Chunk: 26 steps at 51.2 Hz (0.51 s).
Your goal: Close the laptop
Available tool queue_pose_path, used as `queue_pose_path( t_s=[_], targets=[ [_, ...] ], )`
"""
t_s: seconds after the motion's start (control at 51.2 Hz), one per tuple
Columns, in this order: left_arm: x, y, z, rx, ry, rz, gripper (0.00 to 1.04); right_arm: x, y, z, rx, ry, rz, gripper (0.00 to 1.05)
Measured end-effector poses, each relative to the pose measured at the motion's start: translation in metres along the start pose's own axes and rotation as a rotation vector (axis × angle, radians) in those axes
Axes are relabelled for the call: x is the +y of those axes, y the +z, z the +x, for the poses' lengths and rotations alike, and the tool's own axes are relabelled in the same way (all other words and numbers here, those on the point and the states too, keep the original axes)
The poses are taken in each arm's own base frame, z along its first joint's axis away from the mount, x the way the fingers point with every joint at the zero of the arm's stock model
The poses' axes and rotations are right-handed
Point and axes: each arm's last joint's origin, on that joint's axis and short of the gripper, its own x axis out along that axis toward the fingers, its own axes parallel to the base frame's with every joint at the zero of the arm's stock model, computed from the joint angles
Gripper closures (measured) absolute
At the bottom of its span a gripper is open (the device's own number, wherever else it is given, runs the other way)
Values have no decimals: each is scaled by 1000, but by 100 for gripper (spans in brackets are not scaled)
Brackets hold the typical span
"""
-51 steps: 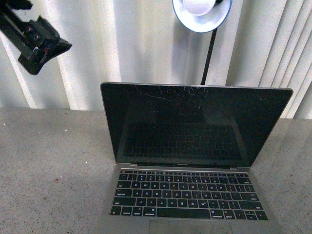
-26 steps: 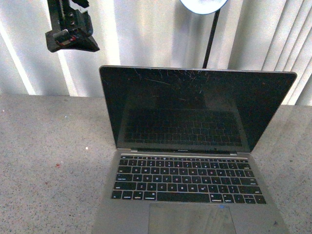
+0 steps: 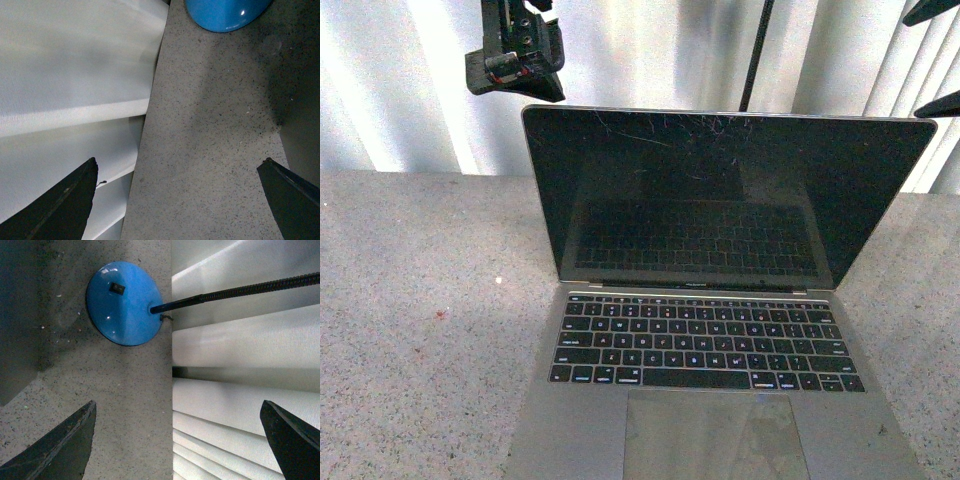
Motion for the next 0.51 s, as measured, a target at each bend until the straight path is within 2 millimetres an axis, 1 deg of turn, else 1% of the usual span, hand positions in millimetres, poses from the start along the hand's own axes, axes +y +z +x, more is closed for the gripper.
queue_pose_path(
  t_s=[0.059,0.117,0.137,0.156,0.176,0.195,0.234,0.254,0.273,0.312,0.332,0.351,0.41,0.449,0.468,0.507],
  targets=[
    [-2,2,2,1,-5,4,7,-2,3,2,-2,2,-6,11],
    [-3,3,5,6,-1,11,7,-4,6,3,0,7,-14,22],
    [-3,4,6,5,2,13,7,-5,8,4,-1,8,-19,27],
    [-3,5,6,2,6,16,10,-5,10,5,-2,9,-24,33],
    [-3,6,7,1,8,17,14,-5,11,6,-3,11,-26,37],
    [-3,6,7,0,9,18,19,-6,12,8,-6,14,-28,42],
    [-4,7,7,-1,8,19,26,-5,13,10,-9,21,-28,49],
    [-4,7,7,-1,8,19,28,-5,14,11,-11,25,-28,52],
    [-4,7,8,-1,7,20,32,-5,14,12,-12,27,-28,54],
    [-5,8,8,-1,6,22,37,-3,16,14,-16,38,-26,62],
    [-5,8,9,0,5,23,41,-3,16,14,-16,39,-26,63],
    [-5,9,9,-1,3,24,44,-3,16,15,-18,44,-25,66],
    [-8,10,10,4,-15,28,57,-1,19,18,-19,60,-22,80],
    [-10,11,11,7,-27,32,66,0,20,19,-20,70,-21,90],
    [-11,12,11,7,-31,35,71,0,20,20,-21,72,-20,94],
    [-12,13,11,6,-36,39,76,1,21,21,-22,78,-19,101]
  ],
)
